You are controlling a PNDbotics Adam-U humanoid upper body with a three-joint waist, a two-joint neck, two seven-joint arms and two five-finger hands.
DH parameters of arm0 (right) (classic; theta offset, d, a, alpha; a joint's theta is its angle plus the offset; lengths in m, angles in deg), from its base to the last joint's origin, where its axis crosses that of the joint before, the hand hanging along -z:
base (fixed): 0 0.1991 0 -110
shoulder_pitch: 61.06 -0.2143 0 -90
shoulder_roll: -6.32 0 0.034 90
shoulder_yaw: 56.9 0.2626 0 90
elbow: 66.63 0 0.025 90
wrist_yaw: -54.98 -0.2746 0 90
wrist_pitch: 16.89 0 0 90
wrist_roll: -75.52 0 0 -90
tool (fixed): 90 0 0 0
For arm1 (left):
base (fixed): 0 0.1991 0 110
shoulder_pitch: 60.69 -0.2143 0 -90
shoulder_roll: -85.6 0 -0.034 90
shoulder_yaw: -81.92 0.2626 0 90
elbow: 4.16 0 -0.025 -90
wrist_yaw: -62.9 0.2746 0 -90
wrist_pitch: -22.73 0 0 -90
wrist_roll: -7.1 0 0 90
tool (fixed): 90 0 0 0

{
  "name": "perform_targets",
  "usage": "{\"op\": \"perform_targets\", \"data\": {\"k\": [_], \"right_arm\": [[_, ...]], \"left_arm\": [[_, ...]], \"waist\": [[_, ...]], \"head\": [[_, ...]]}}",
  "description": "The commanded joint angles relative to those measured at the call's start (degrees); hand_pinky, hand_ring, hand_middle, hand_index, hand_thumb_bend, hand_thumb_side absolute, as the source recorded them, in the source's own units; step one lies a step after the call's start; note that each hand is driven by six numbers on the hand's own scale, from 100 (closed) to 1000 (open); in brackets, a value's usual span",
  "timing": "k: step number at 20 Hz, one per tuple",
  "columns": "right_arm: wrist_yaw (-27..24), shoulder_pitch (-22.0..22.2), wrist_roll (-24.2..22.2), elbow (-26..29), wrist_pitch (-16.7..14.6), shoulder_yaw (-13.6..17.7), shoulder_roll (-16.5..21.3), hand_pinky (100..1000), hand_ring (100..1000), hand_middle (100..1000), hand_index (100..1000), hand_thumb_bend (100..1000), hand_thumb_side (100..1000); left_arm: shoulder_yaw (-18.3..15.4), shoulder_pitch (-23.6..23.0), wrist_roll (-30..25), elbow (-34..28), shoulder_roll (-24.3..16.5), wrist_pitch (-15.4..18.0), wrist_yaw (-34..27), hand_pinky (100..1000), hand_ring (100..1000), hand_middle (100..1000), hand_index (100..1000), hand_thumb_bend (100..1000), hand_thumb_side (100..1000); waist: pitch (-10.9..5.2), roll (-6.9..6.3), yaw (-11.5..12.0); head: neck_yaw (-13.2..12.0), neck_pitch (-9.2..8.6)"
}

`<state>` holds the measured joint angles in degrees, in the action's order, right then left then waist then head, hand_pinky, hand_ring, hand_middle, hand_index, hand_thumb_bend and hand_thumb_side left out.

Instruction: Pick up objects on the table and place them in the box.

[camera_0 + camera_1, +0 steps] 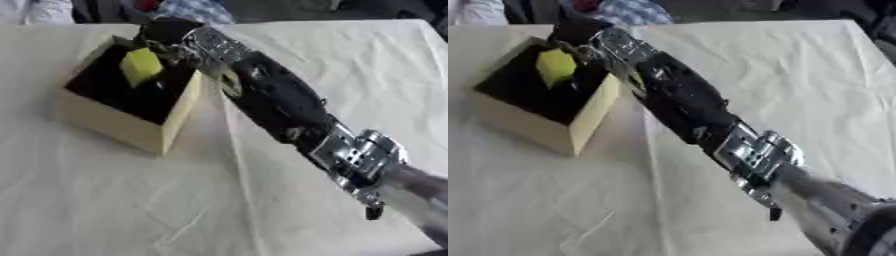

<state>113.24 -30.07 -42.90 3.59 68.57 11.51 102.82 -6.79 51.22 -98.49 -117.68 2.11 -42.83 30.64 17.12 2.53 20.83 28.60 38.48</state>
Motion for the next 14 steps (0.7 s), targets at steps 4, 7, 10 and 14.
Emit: {"op": "perform_targets", "data": {"k": [4, 7, 10, 14], "right_arm": [[0.2, -1.3, -4.8, 5.4, -0.5, -0.8, 1.6, 793, 847, 754, 807, 417, 397], [-0.3, -1.3, -5.3, 6.4, 0.2, -0.1, 1.6, 784, 835, 738, 801, 393, 386], [-1.7, -1.4, -4.5, 8.0, 1.5, 1.2, 2.1, 776, 825, 722, 797, 364, 377], [-4.3, -1.7, -2.5, 12.1, 3.2, 3.8, 3.4, 752, 794, 677, 790, 272, 374]], "left_arm": [[0.1, 0.4, -0.2, -1.1, -0.4, -0.3, 0.0, 700, 861, 889, 661, 100, 677], [0.0, 0.3, -0.2, -1.1, -0.4, -0.3, -0.1, 701, 862, 890, 661, 100, 676], [0.0, 0.2, -0.1, -1.1, -0.4, -0.2, -0.3, 700, 861, 890, 662, 100, 674], [-0.2, 0.0, 0.5, -1.1, -0.5, 0.0, -0.7, 700, 859, 889, 662, 100, 673]], "waist": [[-1.42, -0.4, 0.1], [-1.48, -0.39, 0.0], [-1.57, -0.44, -0.1], [-1.79, -0.55, -0.5]], "head": [[0.0, 0.12], [-0.1, 0.19], [-0.2, 0.22], [-0.6, 0.39]]}}
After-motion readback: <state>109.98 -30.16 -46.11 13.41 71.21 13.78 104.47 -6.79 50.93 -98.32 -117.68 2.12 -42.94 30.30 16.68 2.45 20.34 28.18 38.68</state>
